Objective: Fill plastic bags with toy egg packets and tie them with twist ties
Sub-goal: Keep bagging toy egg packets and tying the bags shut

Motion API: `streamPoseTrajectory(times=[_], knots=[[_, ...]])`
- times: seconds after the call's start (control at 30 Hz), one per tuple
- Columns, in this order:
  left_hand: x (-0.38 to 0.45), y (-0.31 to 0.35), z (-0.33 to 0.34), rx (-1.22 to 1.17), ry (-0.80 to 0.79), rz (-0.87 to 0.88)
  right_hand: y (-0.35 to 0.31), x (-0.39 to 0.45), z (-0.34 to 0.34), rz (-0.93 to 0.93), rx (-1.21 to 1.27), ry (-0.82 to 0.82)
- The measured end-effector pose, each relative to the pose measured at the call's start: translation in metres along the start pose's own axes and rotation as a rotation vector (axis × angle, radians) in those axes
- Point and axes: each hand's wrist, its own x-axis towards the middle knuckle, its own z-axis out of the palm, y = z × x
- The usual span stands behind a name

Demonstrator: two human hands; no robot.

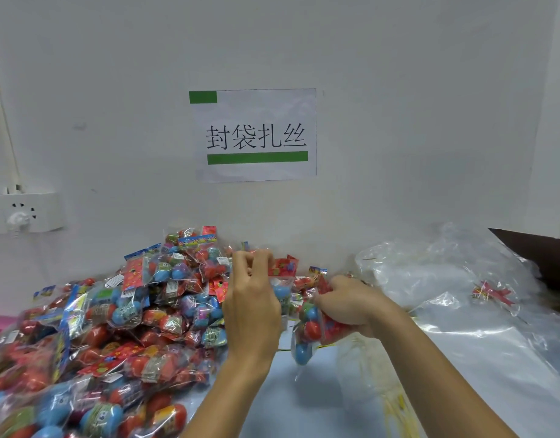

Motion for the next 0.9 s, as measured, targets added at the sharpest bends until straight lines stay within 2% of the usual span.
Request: streamPoseTrajectory(times=[0.1, 0.27, 0.37, 0.5, 0.57, 0.63, 0.7, 0.8, 0.9], knots=[[0.000, -0.002, 0.002, -0.031, -0.057, 0.010, -0.002, 0.001, 0.002, -0.003, 0.049, -0.048], [-0.008, 0.006, 0.009, -0.335, -0.248, 0.122, -0.004, -0.003, -0.001, -0.099, 0.260, -0.105], [-0.006, 0.006, 0.011, -0.411, -0.249, 0.109, -0.008, -0.005, -0.007, -0.117, 0.400, -0.093], [-0.002, 0.009, 0.006, -0.401, -0.278, 0.185, -0.013, -0.009, -0.009, -0.127, 0.588, -0.184], [-0.002, 0.012, 0.003, -0.399, -0.318, 0.225, -0.014, -0.010, -0.007, -0.151, 0.530, -0.117], [-0.002, 0.014, 0.002, -0.438, -0.338, 0.212, -0.013, -0.007, -0.007, -0.140, 0.468, 0.032], [-0.001, 0.016, 0.001, -0.511, -0.360, 0.122, -0.011, -0.005, -0.008, -0.116, 0.424, 0.147], [0.002, 0.020, -0.003, -0.584, -0.397, 0.033, -0.011, -0.004, -0.008, -0.111, 0.404, 0.195], [0.006, 0.020, -0.007, -0.647, -0.239, -0.066, -0.011, -0.003, -0.009, -0.139, 0.362, 0.208]])
